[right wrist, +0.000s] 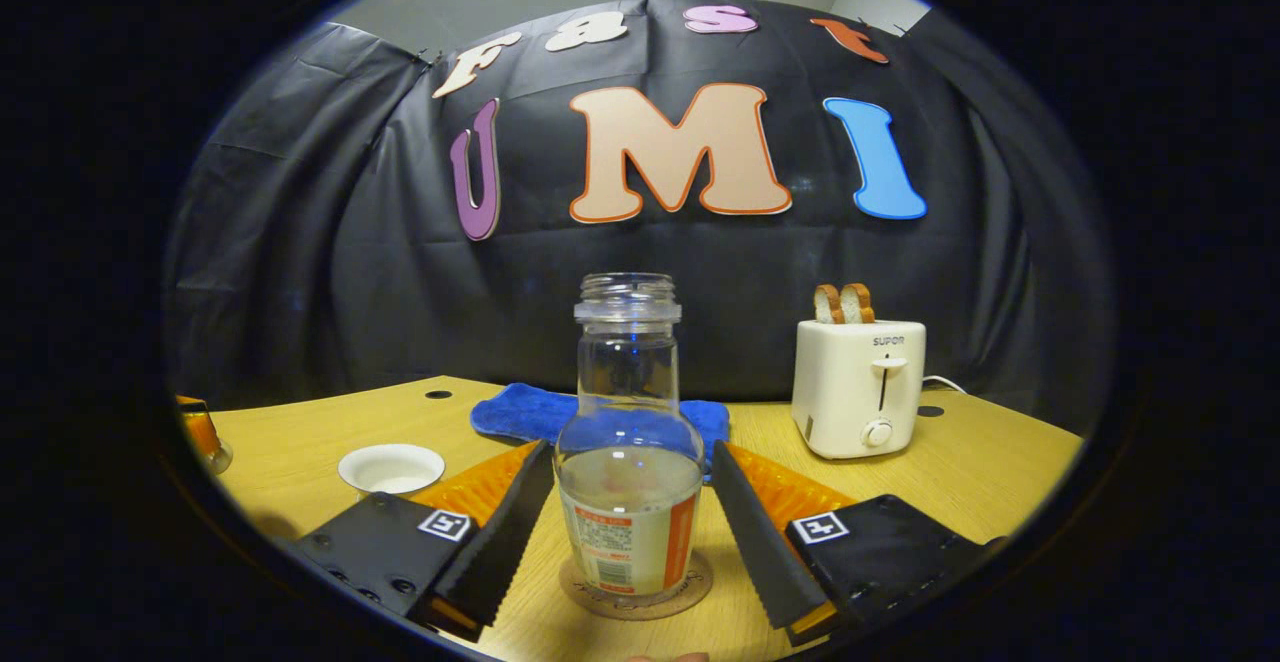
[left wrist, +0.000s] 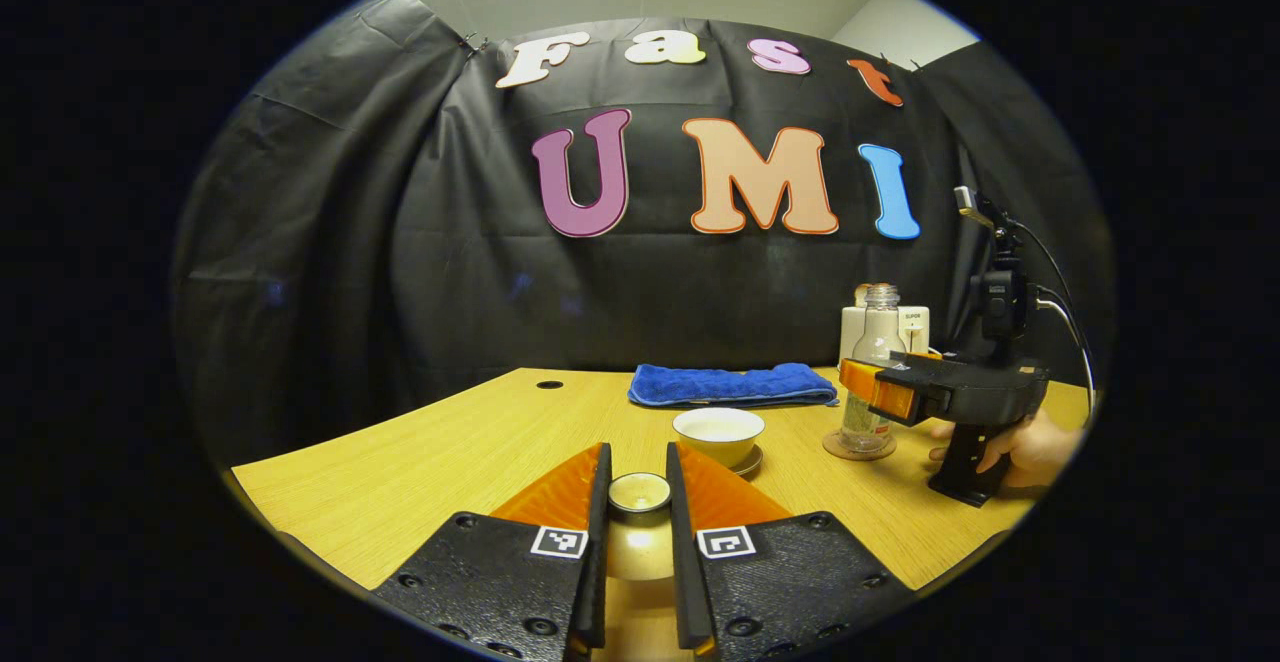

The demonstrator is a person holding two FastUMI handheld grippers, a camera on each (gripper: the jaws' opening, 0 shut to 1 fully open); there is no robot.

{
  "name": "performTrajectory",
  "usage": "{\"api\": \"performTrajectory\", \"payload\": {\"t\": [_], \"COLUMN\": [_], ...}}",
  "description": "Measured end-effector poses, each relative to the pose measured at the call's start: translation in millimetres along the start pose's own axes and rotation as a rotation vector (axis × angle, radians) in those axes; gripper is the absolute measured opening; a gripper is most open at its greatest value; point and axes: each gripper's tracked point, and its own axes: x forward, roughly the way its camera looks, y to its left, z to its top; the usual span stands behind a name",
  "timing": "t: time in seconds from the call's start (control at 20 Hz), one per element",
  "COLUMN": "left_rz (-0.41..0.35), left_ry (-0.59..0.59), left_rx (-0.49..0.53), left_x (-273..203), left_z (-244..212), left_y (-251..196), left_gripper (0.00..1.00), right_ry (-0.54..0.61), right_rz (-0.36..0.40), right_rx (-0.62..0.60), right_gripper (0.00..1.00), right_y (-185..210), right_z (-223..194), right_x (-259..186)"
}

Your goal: Open the teacup lid with one hand, grasp the water bottle and pour water into the teacup with the other hand; after pouring, place the water bottle on the coaster and then close the teacup lid.

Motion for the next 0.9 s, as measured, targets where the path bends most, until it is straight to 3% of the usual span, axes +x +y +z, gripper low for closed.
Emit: {"api": "performTrajectory", "payload": {"t": [0.2,0.25,0.35,0.4,0.45,0.6,0.9], "left_rz": [0.001,0.001,-0.004,-0.007,-0.010,-0.017,-0.045], "left_ry": [0.001,0.000,0.001,0.000,-0.001,0.001,0.002], "left_rx": [-0.001,0.000,-0.001,-0.001,0.000,0.000,0.002], "left_x": [0.0,0.0,-0.4,-0.3,0.0,1.7,21.9], "left_z": [-0.4,-0.1,-0.4,-0.5,0.2,-1.1,1.2], "left_y": [-0.5,-0.8,-1.3,-1.2,-1.4,-1.6,-8.7], "left_gripper": [0.25,0.25,0.24,0.25,0.25,0.25,0.25], "right_ry": [-0.006,-0.007,-0.009,-0.009,-0.009,-0.013,-0.023], "right_rz": [-0.017,-0.009,-0.004,0.001,0.005,0.016,0.049], "right_rx": [-0.002,-0.001,0.000,0.000,0.000,0.002,0.005], "right_gripper": [0.99,0.94,0.94,0.99,0.94,0.99,0.95], "right_y": [1.7,2.9,4.7,7.3,7.3,8.4,5.6], "right_z": [-9.3,-10.2,-10.7,-12.7,-13.1,-14.8,-19.1], "right_x": [-3.8,-6.0,-11.0,-16.0,-20.3,-41.0,-84.5]}}
